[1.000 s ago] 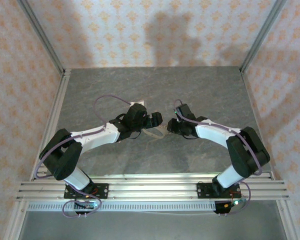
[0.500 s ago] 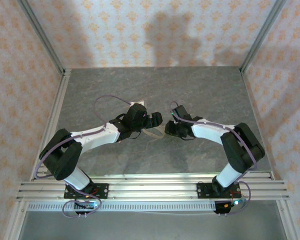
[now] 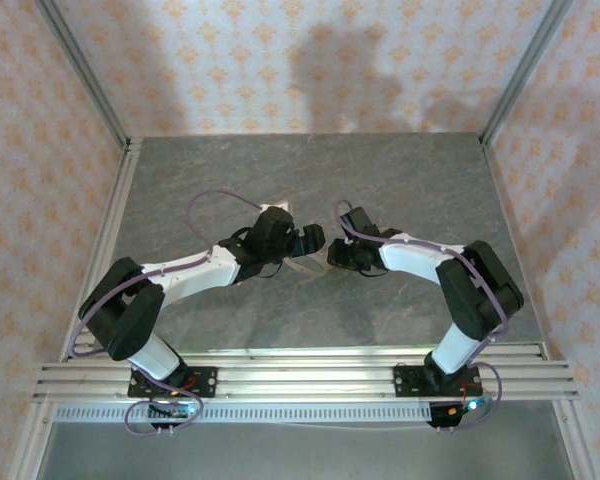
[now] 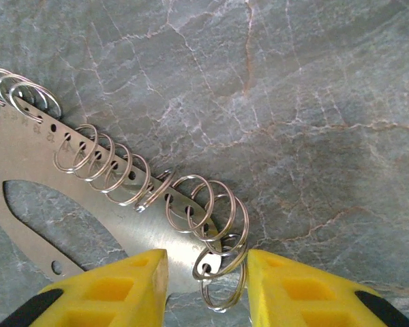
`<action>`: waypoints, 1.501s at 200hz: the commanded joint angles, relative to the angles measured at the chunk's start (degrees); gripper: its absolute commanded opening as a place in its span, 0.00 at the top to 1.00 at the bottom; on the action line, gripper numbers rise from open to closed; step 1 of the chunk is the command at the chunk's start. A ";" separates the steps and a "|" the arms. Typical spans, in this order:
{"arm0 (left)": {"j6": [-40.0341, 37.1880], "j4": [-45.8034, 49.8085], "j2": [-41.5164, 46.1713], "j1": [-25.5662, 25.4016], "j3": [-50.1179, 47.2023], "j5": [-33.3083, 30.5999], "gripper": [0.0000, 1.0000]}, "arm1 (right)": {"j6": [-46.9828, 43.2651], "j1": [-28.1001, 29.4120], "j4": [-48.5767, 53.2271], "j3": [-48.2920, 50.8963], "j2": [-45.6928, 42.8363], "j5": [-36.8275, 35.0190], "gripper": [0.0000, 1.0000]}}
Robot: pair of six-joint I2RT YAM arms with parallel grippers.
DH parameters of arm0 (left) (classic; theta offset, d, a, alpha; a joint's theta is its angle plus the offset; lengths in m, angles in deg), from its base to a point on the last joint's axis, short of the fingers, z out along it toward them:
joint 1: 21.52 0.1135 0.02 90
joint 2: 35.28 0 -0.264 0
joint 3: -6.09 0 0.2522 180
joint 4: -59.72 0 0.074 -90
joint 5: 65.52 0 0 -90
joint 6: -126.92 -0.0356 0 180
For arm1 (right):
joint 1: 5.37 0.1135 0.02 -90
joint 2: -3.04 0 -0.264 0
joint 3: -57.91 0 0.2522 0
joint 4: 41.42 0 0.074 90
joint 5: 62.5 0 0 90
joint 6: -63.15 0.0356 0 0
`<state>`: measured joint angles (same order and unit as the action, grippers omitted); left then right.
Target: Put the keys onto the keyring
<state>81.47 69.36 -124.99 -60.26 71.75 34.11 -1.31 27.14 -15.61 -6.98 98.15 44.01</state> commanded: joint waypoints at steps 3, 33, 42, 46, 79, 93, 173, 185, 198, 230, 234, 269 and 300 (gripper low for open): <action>-0.17 -0.14 0.34 -0.20 -0.87 -1.19 0.05 | -1.07 0.70 1.68 -1.43 0.34 -0.45 0.65; -0.09 -0.30 0.32 -0.19 -0.98 -1.19 0.05 | -0.52 2.22 1.57 -0.99 -0.08 -0.23 0.65; -0.17 -0.29 0.34 -0.19 -1.01 -1.17 0.05 | -0.27 2.83 1.49 -0.81 -0.26 -0.17 0.65; -0.17 -0.28 0.33 -0.21 -1.07 -1.19 0.05 | -0.21 3.16 1.53 -0.74 -0.34 -0.17 0.65; -0.18 -0.36 0.42 -0.19 -1.12 -1.19 0.05 | 0.78 5.51 1.14 0.15 -1.25 0.16 0.67; -0.17 -0.28 0.50 -0.19 -1.12 -1.23 0.05 | 0.91 5.72 1.35 0.87 -2.53 -0.71 0.67; 0.09 -0.40 0.86 -0.19 -1.39 -1.10 0.05 | -1.89 1.00 5.11 0.79 -4.39 -6.49 0.52; 0.18 -0.47 0.94 -0.19 -1.47 -1.19 0.05 | -1.99 0.80 4.87 0.27 -3.18 -6.27 0.52; 0.10 -0.45 1.13 -0.19 -1.61 -1.28 0.05 | -2.04 0.80 4.36 -0.08 -1.75 -5.87 0.52; -0.08 -0.27 1.21 -0.19 -1.54 -1.37 0.05 | -1.47 0.80 2.82 -0.77 0.25 -3.89 0.52; -0.08 -0.27 1.15 -0.20 -1.55 -1.37 0.05 | -1.47 0.80 2.65 -0.81 0.34 -3.71 0.52; 0.00 -0.32 1.12 -0.19 -1.63 -1.36 0.05 | -2.86 1.27 3.33 -1.25 -0.34 -4.33 0.55; -0.10 -0.36 1.12 -0.19 -1.88 -1.38 0.05 | -6.45 2.78 6.40 -2.00 -2.42 -8.21 0.56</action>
<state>81.50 69.30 -124.99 -60.26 70.88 34.11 -4.07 28.45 -11.80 -6.79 98.05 39.27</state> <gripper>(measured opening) 0.948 0.442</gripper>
